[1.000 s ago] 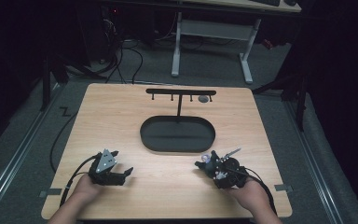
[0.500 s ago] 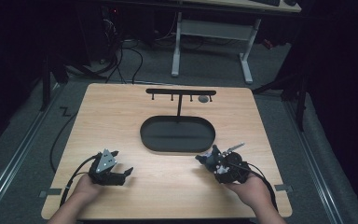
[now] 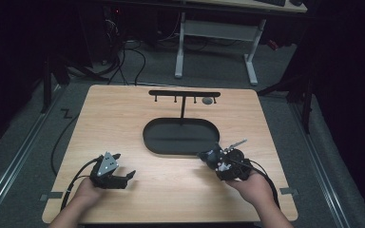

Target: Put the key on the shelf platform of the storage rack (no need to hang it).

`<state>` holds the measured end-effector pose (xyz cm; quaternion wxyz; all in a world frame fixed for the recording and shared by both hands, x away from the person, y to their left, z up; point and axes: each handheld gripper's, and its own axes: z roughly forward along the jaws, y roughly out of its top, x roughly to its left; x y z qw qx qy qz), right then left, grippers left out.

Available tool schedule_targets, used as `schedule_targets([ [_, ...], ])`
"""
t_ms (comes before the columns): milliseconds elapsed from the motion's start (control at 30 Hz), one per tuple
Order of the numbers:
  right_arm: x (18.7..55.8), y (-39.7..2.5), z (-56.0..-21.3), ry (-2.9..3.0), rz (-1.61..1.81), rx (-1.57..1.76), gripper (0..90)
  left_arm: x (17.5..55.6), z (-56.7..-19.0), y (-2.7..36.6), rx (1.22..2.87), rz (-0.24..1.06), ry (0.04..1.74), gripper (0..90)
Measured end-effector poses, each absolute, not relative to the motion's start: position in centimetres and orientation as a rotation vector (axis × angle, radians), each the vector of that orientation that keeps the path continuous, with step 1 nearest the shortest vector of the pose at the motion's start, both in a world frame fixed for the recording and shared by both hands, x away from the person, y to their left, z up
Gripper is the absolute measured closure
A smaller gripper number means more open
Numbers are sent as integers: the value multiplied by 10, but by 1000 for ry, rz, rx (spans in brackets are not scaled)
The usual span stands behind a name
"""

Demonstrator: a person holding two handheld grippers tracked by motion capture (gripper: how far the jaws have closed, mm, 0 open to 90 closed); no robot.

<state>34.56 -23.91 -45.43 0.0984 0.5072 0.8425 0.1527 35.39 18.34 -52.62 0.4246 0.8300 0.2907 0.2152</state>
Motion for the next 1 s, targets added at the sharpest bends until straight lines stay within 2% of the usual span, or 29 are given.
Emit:
schedule_targets([
  [1000,372,-221,-421,2456,484,1474,475,354,-526,183,2074,540,724,153],
])
